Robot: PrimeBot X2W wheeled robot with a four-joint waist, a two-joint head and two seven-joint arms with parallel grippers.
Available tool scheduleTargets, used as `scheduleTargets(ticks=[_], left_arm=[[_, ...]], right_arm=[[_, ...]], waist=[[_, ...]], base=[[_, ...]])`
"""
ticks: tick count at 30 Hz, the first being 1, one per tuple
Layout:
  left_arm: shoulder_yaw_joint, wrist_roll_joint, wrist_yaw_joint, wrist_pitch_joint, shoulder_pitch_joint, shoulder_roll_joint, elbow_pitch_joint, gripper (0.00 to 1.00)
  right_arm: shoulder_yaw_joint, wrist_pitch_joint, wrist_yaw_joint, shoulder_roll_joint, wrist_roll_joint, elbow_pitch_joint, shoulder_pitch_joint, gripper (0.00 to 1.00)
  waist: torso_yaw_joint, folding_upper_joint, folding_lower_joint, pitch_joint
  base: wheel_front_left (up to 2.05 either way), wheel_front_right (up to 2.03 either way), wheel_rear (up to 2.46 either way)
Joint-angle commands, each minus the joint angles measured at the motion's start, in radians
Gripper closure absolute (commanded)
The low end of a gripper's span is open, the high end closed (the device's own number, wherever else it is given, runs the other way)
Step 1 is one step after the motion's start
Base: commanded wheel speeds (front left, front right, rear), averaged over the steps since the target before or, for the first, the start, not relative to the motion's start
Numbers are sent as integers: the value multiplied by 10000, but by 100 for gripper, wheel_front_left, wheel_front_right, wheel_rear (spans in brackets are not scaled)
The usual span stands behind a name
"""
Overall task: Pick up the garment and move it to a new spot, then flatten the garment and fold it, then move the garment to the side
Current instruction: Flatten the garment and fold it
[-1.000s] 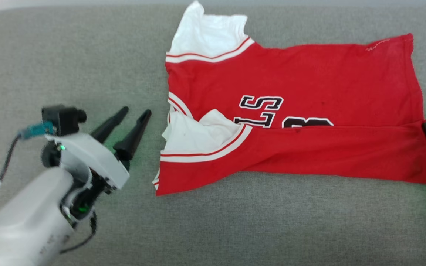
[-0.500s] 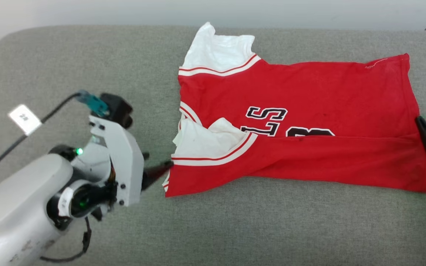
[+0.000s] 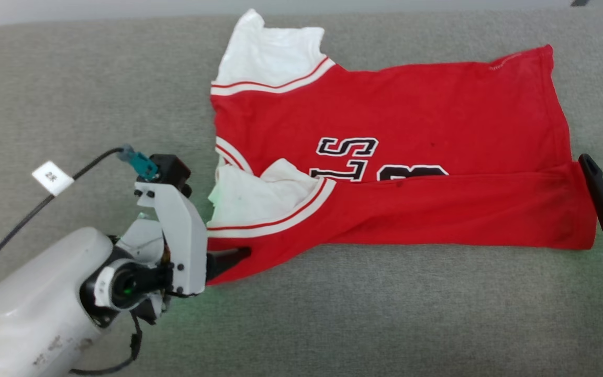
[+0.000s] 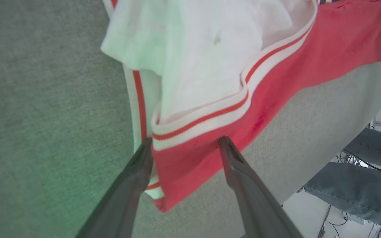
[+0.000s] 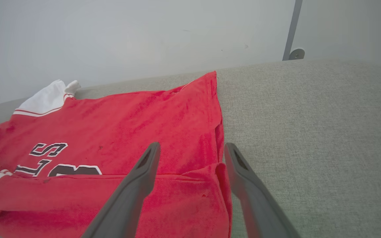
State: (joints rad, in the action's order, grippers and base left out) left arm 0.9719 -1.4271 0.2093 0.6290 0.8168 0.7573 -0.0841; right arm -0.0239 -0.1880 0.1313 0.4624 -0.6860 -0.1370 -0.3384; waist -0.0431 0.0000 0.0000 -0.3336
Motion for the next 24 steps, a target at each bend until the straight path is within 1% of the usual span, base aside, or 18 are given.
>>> scheduleTargets(ticks=[1, 4, 5, 6, 7, 8, 9, 11, 14, 15, 17, 18, 21, 24], left_arm=[[38, -21, -200, -57, -132, -98, -392, 0], [104, -148, -427, -130, -301, -368, -1000, 0], [112, -201, -509, -139, -338, -470, -1187, 2], [100, -273, -614, -154, -378, -590, -1342, 21], [95, -327, -721, -167, -395, -692, -1454, 53], [107, -318, -852, -203, -378, -771, -1539, 81], [93, -362, -936, -213, -385, -853, -1617, 100], [58, -499, -1131, -235, -412, -1008, -1707, 100], [42, -388, -1225, -285, -377, -947, -1815, 100], [41, -381, -1274, -299, -373, -905, -1833, 100], [39, -321, -1324, -340, -354, -919, -1861, 100], [39, -321, -1324, -340, -354, -919, -1861, 100], [60, -285, -1389, -333, -284, -962, -1812, 100], [63, -158, -1444, -411, -158, -1023, -1742, 100]], right_arm=[[-24, 5, -11, 15, -27, 33, -177, 0], [5, -15, -11, 74, -43, 48, -230, 0], [30, -17, -11, 106, -42, 57, -225, 0], [53, -38, -11, 136, -44, 66, -219, 0], [67, -50, -11, 167, -41, 79, -214, 0], [85, -80, -11, 205, -16, 107, -220, 0], [94, -106, -11, 250, 29, 140, -232, 0], [33, -231, -11, 368, 100, 223, -266, 0], [-119, -683, -11, 683, 124, 369, -397, 0], [-268, -1052, -11, 834, 83, 377, -387, 0], [-824, -2217, -11, 1283, -78, 402, -262, 0], [-824, -2217, -11, 1283, -78, 402, -262, 0], [-1352, -3779, -11, 1927, -366, 504, -377, 0], [-1773, -4930, -11, 2273, -647, 513, -637, 0]], waist=[[-349, 0, 0, -350], [-501, 0, 0, -462], [-524, 0, 0, -475], [-543, 0, 0, -486], [-560, 0, 0, -491], [-576, 0, 0, -495], [-585, 0, 0, -491], [-588, 0, 0, -462], [-565, 0, 0, -395], [-549, 0, 0, -373], [-517, 0, 0, -340], [-517, 0, 0, -340], [-430, 0, 0, -376], [-335, 0, 0, -496]], base=[[0, 0, 0], [0, 0, 0], [0, 0, 0], [0, 0, 0], [0, 0, 0], [0, 0, 0], [0, 0, 0], [0, 0, 0], [0, 0, 0], [0, 0, 0], [0, 0, 0], [0, 0, 0], [0, 0, 0], [0, 0, 0]])
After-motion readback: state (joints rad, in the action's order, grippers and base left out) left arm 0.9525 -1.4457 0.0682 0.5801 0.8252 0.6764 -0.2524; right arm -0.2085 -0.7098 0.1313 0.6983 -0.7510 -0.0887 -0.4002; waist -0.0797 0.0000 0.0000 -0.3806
